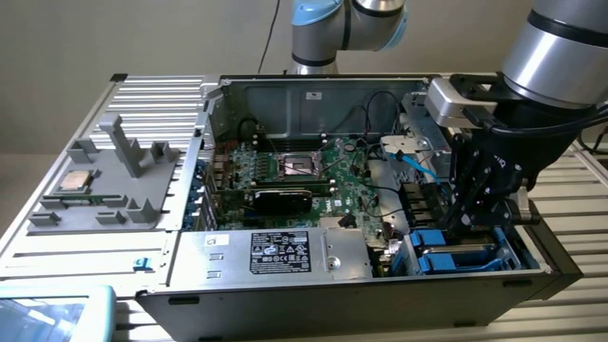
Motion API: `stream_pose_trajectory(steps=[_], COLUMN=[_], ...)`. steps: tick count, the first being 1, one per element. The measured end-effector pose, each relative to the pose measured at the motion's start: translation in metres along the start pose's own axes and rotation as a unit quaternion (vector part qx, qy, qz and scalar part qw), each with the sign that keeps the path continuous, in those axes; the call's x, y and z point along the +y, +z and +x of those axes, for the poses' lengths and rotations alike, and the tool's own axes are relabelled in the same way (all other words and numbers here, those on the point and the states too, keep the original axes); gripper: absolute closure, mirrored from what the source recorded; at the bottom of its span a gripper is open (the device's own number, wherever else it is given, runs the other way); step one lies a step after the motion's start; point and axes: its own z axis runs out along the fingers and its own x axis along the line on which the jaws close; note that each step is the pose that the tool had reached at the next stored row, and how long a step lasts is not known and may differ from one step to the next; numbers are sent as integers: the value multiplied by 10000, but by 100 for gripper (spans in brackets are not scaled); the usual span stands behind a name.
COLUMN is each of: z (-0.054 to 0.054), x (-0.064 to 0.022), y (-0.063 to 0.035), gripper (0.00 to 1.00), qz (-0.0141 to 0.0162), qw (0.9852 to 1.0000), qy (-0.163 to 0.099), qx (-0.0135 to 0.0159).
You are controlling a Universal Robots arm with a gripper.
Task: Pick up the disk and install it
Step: 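Insert the second disk wire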
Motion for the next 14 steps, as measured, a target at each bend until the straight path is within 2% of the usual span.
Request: stream_pose_trajectory(steps=[14], z=[-1], x=[7], y=[11], gripper=[84], qz=[9], qw=[10000], qy=[0], qx=[-2])
